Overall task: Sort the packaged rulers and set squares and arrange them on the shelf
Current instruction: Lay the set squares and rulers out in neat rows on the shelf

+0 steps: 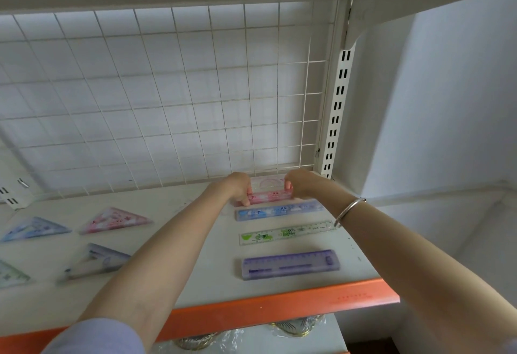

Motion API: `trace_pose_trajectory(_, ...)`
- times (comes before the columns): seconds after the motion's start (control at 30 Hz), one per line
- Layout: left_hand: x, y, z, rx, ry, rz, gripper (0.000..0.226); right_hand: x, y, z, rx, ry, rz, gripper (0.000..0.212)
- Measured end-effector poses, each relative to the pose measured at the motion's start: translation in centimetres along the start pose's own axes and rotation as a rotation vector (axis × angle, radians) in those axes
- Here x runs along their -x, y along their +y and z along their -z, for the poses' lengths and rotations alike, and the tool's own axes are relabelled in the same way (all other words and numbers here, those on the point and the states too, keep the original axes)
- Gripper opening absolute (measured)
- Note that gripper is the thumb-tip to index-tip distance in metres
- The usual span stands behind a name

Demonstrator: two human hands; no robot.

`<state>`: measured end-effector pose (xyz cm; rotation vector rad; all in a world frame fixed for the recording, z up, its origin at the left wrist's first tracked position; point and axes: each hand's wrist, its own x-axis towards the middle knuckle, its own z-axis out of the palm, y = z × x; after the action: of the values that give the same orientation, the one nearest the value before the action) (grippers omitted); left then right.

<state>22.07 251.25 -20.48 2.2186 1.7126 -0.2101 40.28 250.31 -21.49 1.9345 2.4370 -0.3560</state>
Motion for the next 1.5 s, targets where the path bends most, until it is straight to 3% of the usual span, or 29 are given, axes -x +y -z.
trace_pose_trajectory(0.47,0.8,0.4,0.5,-0.001,0.017,-0.003,0.045,-0.3,0.0,0.0,0.091,-0.002,0.043,0.027)
trace_pose_trajectory(0.83,1.7,-0.4,0.2,0.082,0.116,0.011,0.043,1.4,1.6,-0.5,-0.181,0.1,0.064,0.021)
trace_pose_trajectory(1.13,2.4,-0.8,0.2,0.113,0.207,0.005,0.028,2.6,2.5,-1.2,-0.166,0.182,-0.037,0.005)
trace_pose_trajectory(1.27,2.6,-0.7,-0.3,0.126,0.257,0.034,0.026,3.1,2.1,-1.2,-0.129,0.251,-0.068,0.019)
trace_pose_trajectory(1.5,3.0,-0.2,-0.5,0.114,0.312,0.082,0.021,2.8,2.0,-1.6,-0.138,0.301,-0.217,0.022)
